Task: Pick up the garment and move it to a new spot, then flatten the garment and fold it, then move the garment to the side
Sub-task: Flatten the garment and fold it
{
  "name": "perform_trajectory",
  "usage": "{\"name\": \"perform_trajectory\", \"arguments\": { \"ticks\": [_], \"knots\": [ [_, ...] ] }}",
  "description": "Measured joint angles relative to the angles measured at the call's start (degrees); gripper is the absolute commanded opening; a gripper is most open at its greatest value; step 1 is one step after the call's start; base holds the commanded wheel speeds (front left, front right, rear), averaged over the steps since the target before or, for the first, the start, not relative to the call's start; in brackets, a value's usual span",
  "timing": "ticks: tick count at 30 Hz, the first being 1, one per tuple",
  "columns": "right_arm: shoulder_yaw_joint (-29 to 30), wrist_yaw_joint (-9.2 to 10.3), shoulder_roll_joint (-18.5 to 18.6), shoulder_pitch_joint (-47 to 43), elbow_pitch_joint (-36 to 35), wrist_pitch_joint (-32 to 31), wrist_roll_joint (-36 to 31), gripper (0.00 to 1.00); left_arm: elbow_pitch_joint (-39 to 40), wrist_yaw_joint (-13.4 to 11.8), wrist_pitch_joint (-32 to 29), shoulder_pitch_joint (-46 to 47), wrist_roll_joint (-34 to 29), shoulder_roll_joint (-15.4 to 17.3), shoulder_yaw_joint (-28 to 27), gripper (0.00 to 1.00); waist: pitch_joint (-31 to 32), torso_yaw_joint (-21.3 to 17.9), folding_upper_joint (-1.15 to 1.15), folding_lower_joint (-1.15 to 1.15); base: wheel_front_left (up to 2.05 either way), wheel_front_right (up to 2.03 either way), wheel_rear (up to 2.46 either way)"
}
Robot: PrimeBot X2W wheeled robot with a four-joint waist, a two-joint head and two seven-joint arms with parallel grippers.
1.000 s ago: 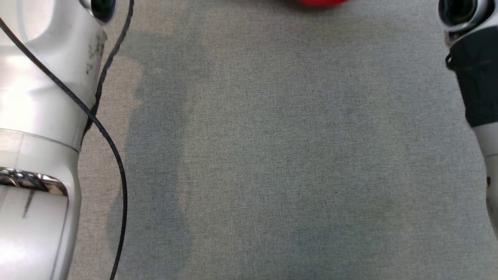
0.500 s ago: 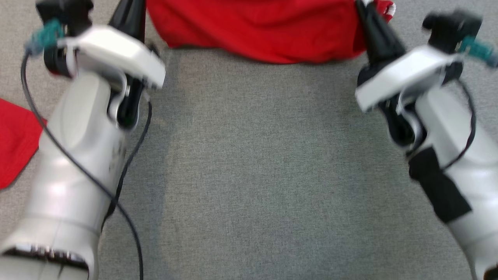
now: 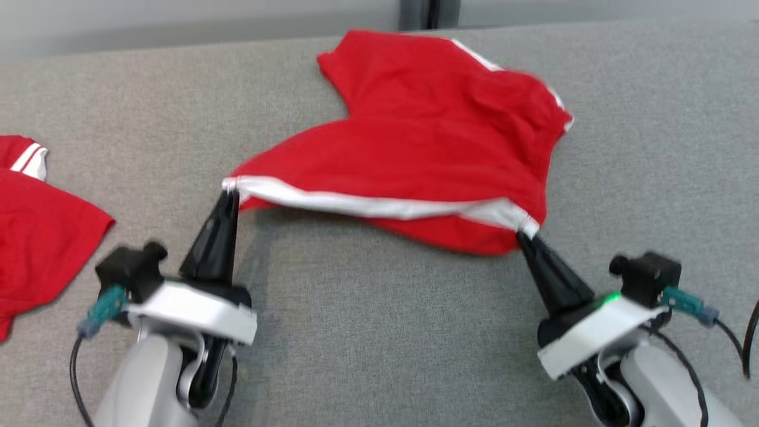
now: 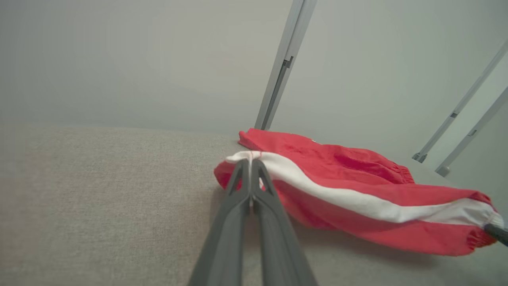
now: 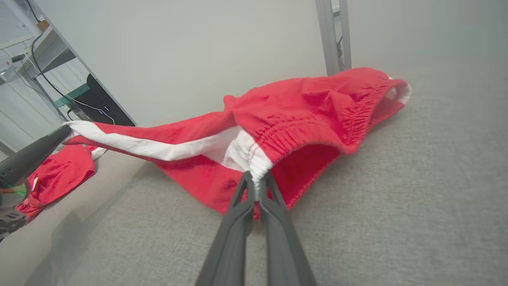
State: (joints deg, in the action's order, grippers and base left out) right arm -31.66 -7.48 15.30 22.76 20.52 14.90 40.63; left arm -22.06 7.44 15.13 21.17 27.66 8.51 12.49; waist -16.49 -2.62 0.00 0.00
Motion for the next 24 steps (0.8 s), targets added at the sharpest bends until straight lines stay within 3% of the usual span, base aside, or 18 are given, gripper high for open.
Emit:
{"name": "perform_trajectory", "arguments": {
  "ticks": [5, 12, 17, 24],
  "knots": [
    [2.3, 0.0, -0.77, -8.42, -4.13, 0.0, -2.08, 0.0, 6.36, -0.13, 0.0, -10.56, -1.37, 0.23, -2.6, 0.0, 3.55, 0.01, 0.0, 0.0, 0.0, 0.0, 0.0],
    [4.45, -0.01, -2.14, -20.42, -8.75, 0.01, -4.7, 0.0, 13.7, -2.15, 0.0, -22.6, -2.7, 0.09, -3.47, 0.0, 8.01, 0.1, 0.0, 0.0, 0.0, 0.0, 0.0],
    [6.11, -0.01, -2.65, -27.45, -12.11, -0.4, -5.94, 0.0, 19.08, -4.58, -0.99, -29.19, -2.36, -0.29, -3.72, 0.0, 10.03, 0.33, 0.0, 0.0, 0.0, 0.0, 0.0],
    [11.03, -0.01, -4.71, -35.48, -18.08, -4.17, -8.94, 0.0, 24.04, -5.58, -1.49, -33.54, -2.25, -0.81, -2.72, 0.0, 11.9, 2.09, 0.0, 0.0, 0.0, 0.0, 0.0]
  ]
}}
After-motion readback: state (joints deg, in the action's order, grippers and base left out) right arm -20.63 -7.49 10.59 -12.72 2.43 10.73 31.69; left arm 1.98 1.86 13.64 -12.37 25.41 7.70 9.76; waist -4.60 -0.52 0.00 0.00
